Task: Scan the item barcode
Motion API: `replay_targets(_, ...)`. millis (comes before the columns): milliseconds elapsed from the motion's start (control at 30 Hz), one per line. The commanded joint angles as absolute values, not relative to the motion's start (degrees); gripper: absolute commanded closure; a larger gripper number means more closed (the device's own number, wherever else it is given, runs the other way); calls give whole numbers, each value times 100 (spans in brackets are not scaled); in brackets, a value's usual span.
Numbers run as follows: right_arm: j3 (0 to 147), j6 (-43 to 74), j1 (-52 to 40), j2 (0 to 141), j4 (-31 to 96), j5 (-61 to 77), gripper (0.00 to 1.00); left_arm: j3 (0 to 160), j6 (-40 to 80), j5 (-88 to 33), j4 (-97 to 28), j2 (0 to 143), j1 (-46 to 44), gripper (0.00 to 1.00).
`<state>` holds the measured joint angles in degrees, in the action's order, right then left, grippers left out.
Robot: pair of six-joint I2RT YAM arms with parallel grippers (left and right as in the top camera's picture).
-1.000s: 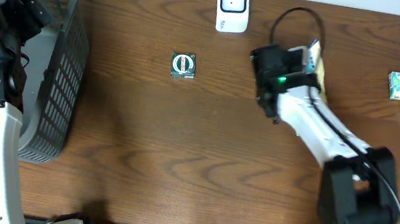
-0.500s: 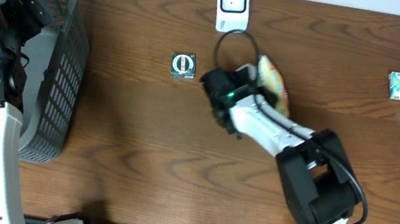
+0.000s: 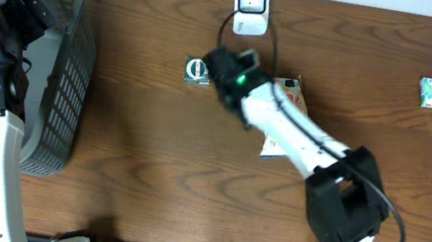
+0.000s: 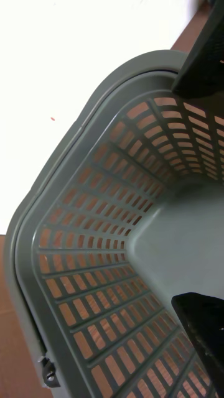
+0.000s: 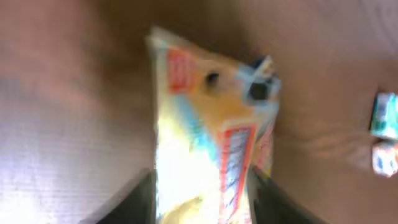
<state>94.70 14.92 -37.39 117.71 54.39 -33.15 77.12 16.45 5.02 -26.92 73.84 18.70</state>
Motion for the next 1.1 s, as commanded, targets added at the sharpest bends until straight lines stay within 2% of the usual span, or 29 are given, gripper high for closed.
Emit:
replay_targets(0, 9776, 1584, -3177, 11721, 5533, -2689, 82, 7802, 1588, 515, -2694, 7406, 1896, 2)
replay_targets(67, 9776, 1400, -2842, 11725, 5511, -2045, 99, 7802, 1588, 515, -2694, 7406, 1896, 2)
replay_targets(300, 9397, 976, -1979, 11806, 5446, 185, 99, 7802, 1588, 515, -2694, 7406, 1896, 2)
replay_targets(633, 7959, 937, -2045, 11808, 4237, 958, 99, 7802, 1588, 515, -2694, 7406, 1896, 2)
replay_targets(800, 8353, 934, -2097, 11764, 4379, 937, 99, 7802, 1588, 513, -2694, 7406, 1896, 2)
replay_targets(1067, 9760, 926, -2062, 11764, 5774, 720, 99, 7802, 1588, 515, -2694, 7406, 1896, 2)
